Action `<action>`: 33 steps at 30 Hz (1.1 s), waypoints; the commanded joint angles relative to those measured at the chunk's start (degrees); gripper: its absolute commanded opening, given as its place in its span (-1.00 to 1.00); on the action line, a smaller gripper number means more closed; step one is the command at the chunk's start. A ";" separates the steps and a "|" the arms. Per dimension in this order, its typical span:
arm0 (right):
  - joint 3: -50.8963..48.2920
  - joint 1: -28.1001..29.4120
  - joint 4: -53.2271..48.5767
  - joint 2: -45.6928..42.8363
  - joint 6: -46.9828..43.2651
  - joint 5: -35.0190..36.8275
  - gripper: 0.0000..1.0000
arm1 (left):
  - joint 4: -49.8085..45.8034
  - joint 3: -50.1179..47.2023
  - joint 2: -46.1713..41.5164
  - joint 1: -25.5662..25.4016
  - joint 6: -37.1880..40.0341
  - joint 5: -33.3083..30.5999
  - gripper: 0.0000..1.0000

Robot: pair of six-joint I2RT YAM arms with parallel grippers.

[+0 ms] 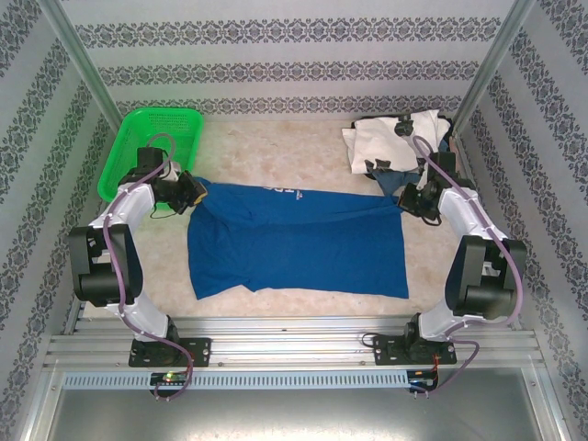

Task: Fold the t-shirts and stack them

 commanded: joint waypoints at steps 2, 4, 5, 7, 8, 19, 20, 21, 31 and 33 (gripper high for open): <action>-3.10 -0.61 1.53 -2.96 1.26 -1.47 -1.00 | -2.86 2.14 0.59 0.85 3.04 -1.21 -1.00; -4.87 -0.41 2.20 -3.41 1.72 -1.54 -1.00 | -2.64 1.93 1.21 1.17 2.90 -1.69 -1.00; -5.62 -0.43 2.51 -3.74 1.97 -1.53 -1.00 | -2.31 2.05 1.40 1.34 2.85 -1.87 -1.00; -6.54 -0.47 2.81 -3.99 2.24 -1.69 -1.00 | -2.06 2.84 1.99 1.69 2.77 -2.06 -1.00; -6.86 -0.43 2.81 -4.03 2.24 -1.87 -1.00 | -2.21 3.73 2.50 1.90 3.01 -1.99 -1.00; -8.47 -0.04 4.02 -3.82 3.03 -1.57 -1.00 | -4.49 9.87 7.11 2.76 5.86 -2.41 -1.00; -8.45 0.03 3.95 -3.76 2.94 -1.35 -1.00 | -4.51 10.00 7.32 2.84 5.95 -2.32 -1.00; -8.45 0.01 4.18 -3.58 2.97 -1.35 -1.00 | -4.34 10.01 7.50 2.85 6.04 -2.37 -1.00; -10.63 1.66 4.73 -2.97 5.07 -1.48 -1.00 | -3.99 7.25 8.07 3.46 7.28 -2.48 -1.00; -11.20 1.77 4.48 -2.94 5.24 -0.85 -1.00 | -4.13 6.85 8.29 3.46 7.70 -2.52 -1.00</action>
